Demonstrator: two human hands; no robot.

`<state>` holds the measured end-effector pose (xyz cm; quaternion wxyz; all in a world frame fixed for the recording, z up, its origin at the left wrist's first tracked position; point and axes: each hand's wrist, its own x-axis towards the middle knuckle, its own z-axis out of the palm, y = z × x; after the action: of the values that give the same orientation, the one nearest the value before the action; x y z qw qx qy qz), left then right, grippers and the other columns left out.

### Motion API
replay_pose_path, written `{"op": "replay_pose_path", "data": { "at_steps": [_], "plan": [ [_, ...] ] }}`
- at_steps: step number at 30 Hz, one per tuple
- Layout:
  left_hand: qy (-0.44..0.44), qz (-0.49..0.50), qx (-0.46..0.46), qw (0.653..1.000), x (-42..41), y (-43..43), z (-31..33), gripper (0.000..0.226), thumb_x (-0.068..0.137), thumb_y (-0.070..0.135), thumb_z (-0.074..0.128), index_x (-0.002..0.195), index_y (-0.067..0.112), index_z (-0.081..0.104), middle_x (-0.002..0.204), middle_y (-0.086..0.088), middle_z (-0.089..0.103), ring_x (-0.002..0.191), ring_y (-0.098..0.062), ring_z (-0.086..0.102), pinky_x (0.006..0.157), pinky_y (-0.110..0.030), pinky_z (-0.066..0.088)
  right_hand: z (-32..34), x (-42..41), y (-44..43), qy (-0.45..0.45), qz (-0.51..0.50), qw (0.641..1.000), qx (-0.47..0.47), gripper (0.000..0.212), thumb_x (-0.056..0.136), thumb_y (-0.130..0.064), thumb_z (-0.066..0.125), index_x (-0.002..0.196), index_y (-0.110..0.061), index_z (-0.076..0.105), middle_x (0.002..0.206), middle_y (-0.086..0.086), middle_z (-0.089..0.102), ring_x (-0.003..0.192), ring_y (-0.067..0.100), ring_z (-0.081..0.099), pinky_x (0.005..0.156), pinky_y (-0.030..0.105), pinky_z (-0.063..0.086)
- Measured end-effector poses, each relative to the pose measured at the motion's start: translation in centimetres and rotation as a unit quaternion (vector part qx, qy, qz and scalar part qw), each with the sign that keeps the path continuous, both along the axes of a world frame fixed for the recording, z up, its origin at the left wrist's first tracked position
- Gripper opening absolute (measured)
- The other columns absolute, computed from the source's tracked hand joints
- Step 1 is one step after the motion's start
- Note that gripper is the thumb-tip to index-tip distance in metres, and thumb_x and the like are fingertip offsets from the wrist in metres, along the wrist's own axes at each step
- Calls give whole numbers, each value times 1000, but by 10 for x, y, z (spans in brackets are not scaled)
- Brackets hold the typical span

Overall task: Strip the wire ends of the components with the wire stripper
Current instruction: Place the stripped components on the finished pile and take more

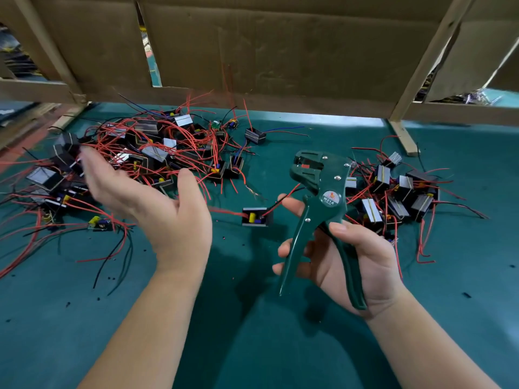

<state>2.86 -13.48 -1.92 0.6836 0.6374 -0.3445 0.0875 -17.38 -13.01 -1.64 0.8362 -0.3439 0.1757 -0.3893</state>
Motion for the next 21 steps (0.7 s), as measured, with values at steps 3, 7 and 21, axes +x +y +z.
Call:
{"op": "replay_pose_path", "data": {
  "at_steps": [3,7,21],
  "plan": [
    [-177,-110,-46,977,-12,4,-1,56,86,-1,55,136,-12,32,142,-22,35,131,-37,40,113,-43,29,-2,5,2,-3,14,1000,11,78,60,-22,84,129,3,57,87,20,64,79,36,67,73,55,54],
    [-88,-419,137,893,-38,7,-9,42,96,14,43,137,11,44,125,-2,59,111,-6,59,98,-24,45,-2,6,2,-9,23,1000,4,71,63,-22,83,126,2,60,99,22,63,80,37,67,73,57,53],
    [21,-451,185,873,-27,4,-15,20,87,16,69,96,33,66,76,11,70,64,-8,68,63,-20,54,-2,3,1,-11,1,1000,6,74,60,-25,84,126,-2,62,98,19,67,81,34,67,74,54,54]
  ]
}}
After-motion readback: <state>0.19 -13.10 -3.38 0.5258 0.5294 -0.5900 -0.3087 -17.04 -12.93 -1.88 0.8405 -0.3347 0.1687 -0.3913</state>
